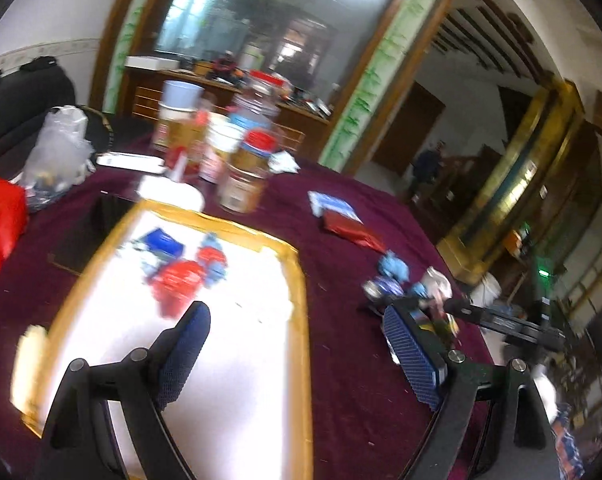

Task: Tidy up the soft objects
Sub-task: 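Grasp the yellow-and-black packet from the pile with the left gripper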

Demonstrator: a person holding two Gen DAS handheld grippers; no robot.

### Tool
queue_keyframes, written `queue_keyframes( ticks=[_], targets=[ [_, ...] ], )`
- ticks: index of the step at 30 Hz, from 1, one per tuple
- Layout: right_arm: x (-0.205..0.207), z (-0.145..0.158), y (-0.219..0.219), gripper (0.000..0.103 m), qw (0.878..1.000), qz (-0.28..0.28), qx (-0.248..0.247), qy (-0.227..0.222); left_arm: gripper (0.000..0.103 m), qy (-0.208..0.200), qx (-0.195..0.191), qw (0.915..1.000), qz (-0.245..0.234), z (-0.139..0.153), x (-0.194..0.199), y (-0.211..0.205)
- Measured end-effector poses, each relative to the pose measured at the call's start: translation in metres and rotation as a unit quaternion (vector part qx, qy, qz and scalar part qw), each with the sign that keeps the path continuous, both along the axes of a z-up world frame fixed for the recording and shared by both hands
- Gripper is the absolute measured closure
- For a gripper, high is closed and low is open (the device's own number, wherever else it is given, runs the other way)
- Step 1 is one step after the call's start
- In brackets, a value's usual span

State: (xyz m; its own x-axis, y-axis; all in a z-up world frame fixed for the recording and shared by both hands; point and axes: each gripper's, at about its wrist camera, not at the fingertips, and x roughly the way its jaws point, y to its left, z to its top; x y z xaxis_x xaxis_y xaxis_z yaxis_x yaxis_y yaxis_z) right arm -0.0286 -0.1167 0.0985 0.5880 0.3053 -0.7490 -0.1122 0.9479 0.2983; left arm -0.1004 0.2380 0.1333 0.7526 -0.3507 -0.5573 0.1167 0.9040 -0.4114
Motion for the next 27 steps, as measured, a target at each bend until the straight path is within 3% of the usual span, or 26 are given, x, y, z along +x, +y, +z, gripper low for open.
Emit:
queue_keyframes(
  ticks=[5, 8, 9, 11, 12, 15, 21, 23, 27],
  targets=[
    [0.027, -0.042, -0.005, 0.025, 0.998, 0.007, 0.046, 0.038, 0.012, 0.016, 0.025, 0.9995, -0.013, 0.001, -0.006, -0.039],
    [0.015, -0.044, 0.013, 0.025, 0.990, 0.090, 0.100, 0.041, 0.012, 0.012, 0.045, 0.9988, -0.011, 0.005, -0.012, -0.050],
    [0.005, -0.041, 0.019, 0.024, 0.974, 0.151, 0.161, 0.049, 0.012, 0.012, 0.052, 0.9985, -0.011, 0.005, -0.013, -0.053],
    [-0.014, -0.029, 0.025, 0.024, 0.968, 0.186, 0.168, 0.025, 0.012, 0.015, 0.063, 0.9978, -0.012, 0.004, -0.012, -0.061],
    [-0.026, -0.020, 0.025, 0.024, 0.973, 0.186, 0.134, -0.006, 0.012, 0.019, 0.069, 0.9973, -0.015, 0.002, -0.009, -0.067],
    [-0.035, -0.021, 0.014, 0.024, 0.984, 0.153, 0.087, -0.039, 0.012, 0.038, 0.076, 0.9960, -0.027, -0.011, 0.003, -0.086],
    [-0.028, -0.050, -0.032, 0.025, 0.981, 0.106, 0.158, -0.032, 0.012, 0.116, 0.088, 0.9885, -0.041, -0.055, 0.026, -0.137],
    [-0.029, -0.043, -0.041, 0.025, 0.981, 0.095, 0.162, -0.056, 0.012, 0.133, 0.092, 0.9864, -0.031, -0.068, 0.032, -0.149],
    [-0.027, -0.045, -0.048, 0.025, 0.981, 0.079, 0.167, -0.051, 0.012, 0.156, 0.112, 0.9813, 0.013, -0.090, 0.051, -0.168]
  ],
)
